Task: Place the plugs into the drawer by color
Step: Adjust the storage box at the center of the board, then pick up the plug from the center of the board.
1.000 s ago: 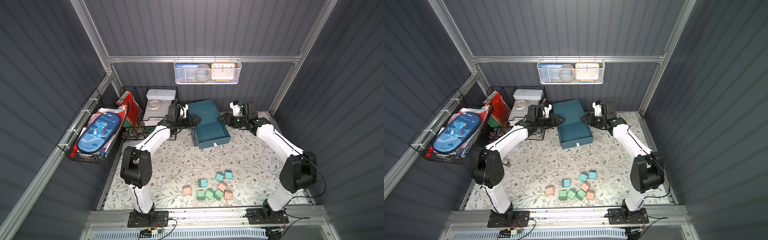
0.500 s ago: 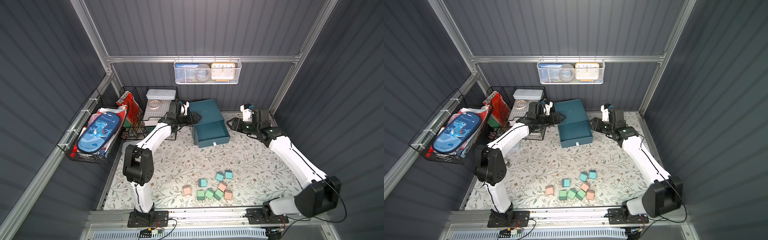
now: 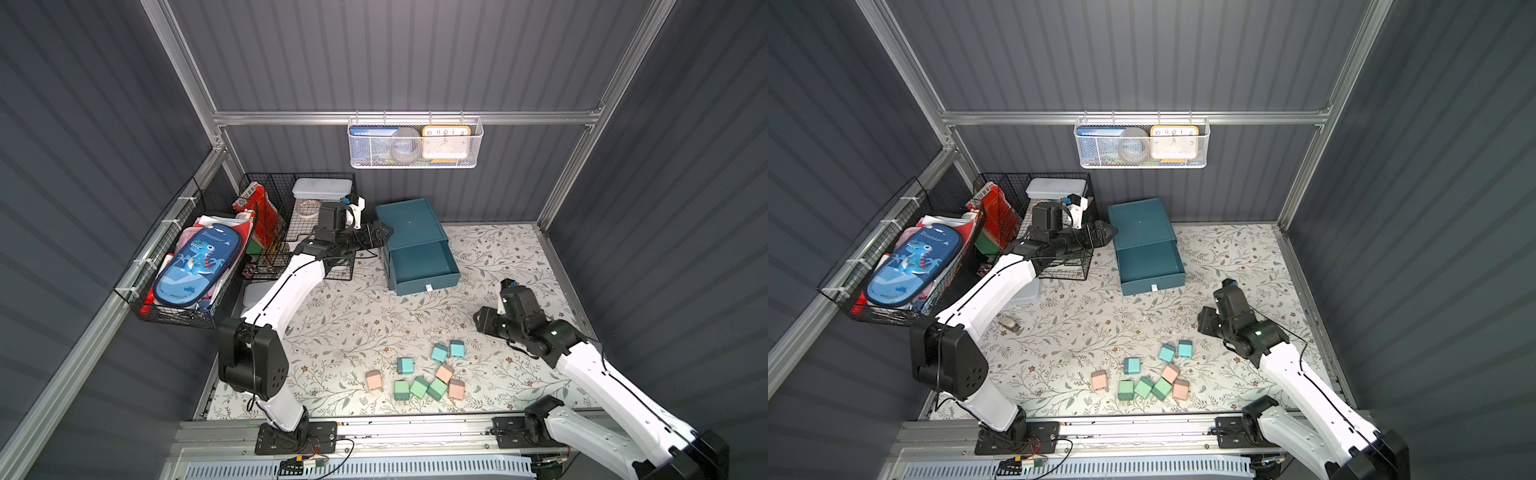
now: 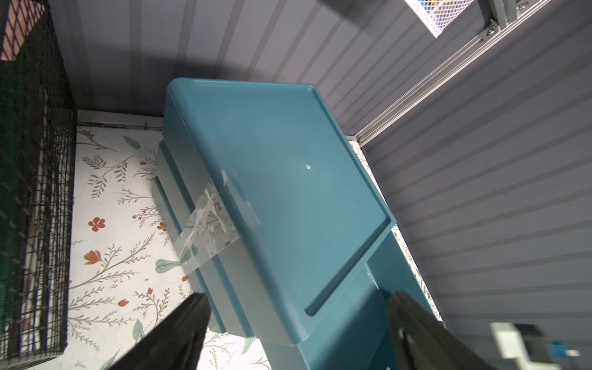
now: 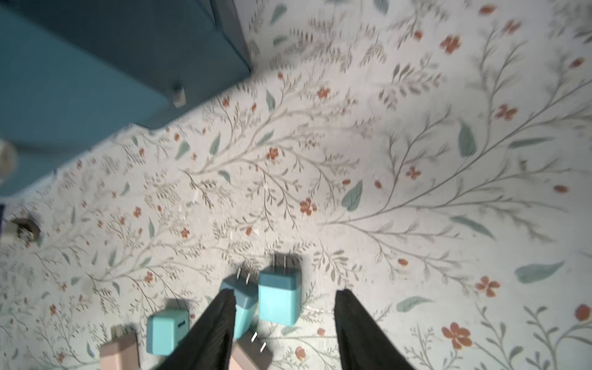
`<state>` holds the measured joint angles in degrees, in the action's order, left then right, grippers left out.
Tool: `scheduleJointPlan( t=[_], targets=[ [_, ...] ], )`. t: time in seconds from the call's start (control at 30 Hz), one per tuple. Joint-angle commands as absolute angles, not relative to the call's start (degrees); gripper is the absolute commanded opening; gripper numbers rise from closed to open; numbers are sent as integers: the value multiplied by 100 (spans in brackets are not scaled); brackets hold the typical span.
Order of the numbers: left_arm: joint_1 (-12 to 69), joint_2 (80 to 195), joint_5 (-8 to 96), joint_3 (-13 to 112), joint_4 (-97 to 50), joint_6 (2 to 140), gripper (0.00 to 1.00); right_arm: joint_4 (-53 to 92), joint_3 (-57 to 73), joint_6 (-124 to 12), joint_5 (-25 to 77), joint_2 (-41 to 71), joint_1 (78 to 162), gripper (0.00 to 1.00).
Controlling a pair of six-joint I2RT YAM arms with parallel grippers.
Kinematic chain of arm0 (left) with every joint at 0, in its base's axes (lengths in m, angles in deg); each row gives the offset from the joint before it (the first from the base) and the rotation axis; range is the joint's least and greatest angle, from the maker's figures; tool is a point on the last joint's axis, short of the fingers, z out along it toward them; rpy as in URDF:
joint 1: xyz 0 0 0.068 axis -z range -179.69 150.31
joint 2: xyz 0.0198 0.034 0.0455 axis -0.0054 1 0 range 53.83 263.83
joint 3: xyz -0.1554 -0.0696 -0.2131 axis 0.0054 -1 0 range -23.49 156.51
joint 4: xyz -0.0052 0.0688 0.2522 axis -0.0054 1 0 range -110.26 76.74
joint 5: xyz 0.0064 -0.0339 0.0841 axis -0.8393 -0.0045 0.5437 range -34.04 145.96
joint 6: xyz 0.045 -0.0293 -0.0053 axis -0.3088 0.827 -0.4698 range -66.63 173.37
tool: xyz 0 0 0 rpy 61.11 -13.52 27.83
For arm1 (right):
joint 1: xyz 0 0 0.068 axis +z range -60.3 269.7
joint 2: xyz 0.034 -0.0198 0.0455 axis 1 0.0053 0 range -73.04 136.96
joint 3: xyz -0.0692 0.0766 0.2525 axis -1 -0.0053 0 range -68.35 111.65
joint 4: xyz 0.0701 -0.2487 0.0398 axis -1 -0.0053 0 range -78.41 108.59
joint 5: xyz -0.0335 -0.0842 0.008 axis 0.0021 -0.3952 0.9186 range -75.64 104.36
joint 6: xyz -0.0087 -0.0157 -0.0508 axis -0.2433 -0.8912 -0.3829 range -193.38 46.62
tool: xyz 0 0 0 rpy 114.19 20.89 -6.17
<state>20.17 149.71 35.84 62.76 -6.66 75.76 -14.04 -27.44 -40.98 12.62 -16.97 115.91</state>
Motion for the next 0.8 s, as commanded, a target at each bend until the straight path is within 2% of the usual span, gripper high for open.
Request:
scheduleJointPlan(
  t=[0.0,0.3,0.77],
  targets=[
    [2012,14929,3644,6064,-676,7388,92,-1203,-2857,-3802,1185,-1181,11962,56],
    [2008,14832,3649,5913,-717,7289,92,-954,-3037,-3754,825,-400,12477,67],
    [2008,14814,3653,5851,-734,7236,92,-773,-3077,-3618,702,307,12854,70]
  ],
)
